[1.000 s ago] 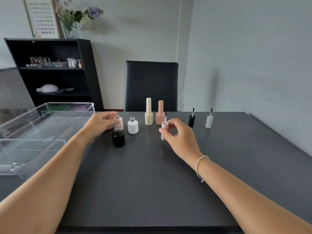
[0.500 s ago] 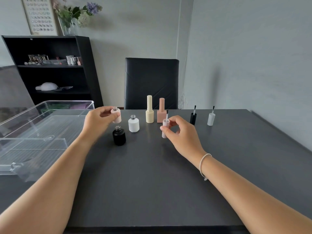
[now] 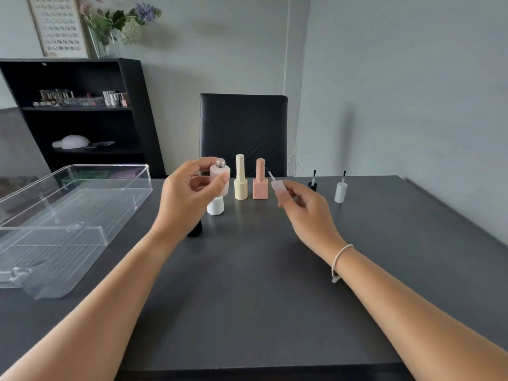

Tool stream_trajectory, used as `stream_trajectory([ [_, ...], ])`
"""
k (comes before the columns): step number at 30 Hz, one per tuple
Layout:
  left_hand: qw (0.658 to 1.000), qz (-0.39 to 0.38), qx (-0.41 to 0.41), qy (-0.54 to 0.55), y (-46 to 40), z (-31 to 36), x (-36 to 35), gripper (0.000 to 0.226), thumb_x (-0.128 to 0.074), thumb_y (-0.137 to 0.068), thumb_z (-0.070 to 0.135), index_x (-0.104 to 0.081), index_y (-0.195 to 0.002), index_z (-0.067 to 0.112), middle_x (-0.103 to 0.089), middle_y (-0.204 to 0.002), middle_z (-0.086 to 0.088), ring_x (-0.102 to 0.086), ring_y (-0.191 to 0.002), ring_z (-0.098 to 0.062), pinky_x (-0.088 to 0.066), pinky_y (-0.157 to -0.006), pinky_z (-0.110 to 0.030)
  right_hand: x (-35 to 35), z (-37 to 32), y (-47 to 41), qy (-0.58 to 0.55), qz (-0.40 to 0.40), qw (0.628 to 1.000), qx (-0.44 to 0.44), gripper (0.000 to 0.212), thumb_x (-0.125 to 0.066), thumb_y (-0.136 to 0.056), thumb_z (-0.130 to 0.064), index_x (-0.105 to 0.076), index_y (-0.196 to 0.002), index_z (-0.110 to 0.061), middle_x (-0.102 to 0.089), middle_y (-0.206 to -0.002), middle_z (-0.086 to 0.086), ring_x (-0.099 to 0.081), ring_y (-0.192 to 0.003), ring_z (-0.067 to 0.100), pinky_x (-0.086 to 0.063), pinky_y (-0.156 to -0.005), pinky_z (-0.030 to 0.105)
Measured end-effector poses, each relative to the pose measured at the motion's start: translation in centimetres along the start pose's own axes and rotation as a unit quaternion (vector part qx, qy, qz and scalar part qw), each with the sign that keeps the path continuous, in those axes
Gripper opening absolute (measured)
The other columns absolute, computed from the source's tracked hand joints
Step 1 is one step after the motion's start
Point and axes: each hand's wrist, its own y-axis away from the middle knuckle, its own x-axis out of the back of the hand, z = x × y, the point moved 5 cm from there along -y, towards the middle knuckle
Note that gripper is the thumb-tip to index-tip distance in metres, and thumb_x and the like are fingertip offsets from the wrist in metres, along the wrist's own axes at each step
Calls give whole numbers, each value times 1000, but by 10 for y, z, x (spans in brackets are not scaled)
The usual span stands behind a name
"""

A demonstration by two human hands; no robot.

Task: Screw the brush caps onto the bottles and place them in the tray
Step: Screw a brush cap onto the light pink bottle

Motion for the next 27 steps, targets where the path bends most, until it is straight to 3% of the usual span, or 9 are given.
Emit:
stream_trajectory([
  [3,997,-63,-15,-45,8,-4,-18,20,-66,-82,20,-64,-95,35,-64,-97,13,-64,-75,-2,-48,-65,-12,10,2,-4,-82,-1,996,-27,22,-51,-93,-26,-66,-109,-25,-58,-61,-32,-51,-58,-12,-37,-56,2],
  [7,989,-129,-18,-72,18,-11,-38,29,-66,-82,21,-65,-110,27,-59,-98,13,-58,-80,-6,-55,-77,-28,24,-1,-7,-113,-8,993,-25,24,-49,-92,-13,-64,-89,-31,-50,-60,-12,-44,-50,-2,-32,-50,9],
  [9,988,-137,-21,-67,20,-13,-41,31,-67,-82,22,-62,-111,32,-59,-99,10,-57,-82,-5,-52,-78,-22,31,-3,-7,-120,0,993,-18,25,-49,-90,-7,-58,-80,-28,-48,-62,-3,-42,-47,0,-32,-47,9],
  [12,989,-133,-28,-62,22,-12,-41,35,-71,-79,22,-57,-102,43,-61,-98,13,-56,-80,1,-50,-74,-12,36,-4,-8,-124,0,992,-24,23,-54,-88,-8,-58,-73,-25,-49,-58,-3,-38,-45,3,-30,-42,15],
  [17,990,-126,-13,-62,23,-14,-40,31,-75,-74,25,-54,-90,42,-60,-89,21,-57,-79,2,-51,-69,-13,37,-4,-9,-113,-12,993,-16,8,-57,-75,-20,-60,-67,-20,-51,-50,-13,-42,-45,1,-32,-45,9],
  [27,987,-143,-29,-63,26,-12,-43,29,-74,-74,25,-56,-88,42,-61,-88,21,-58,-83,2,-49,-70,-10,32,2,-9,-80,-29,996,-9,10,-55,-71,-24,-60,-63,-26,-52,-50,-16,-41,-45,1,-29,-44,7],
])
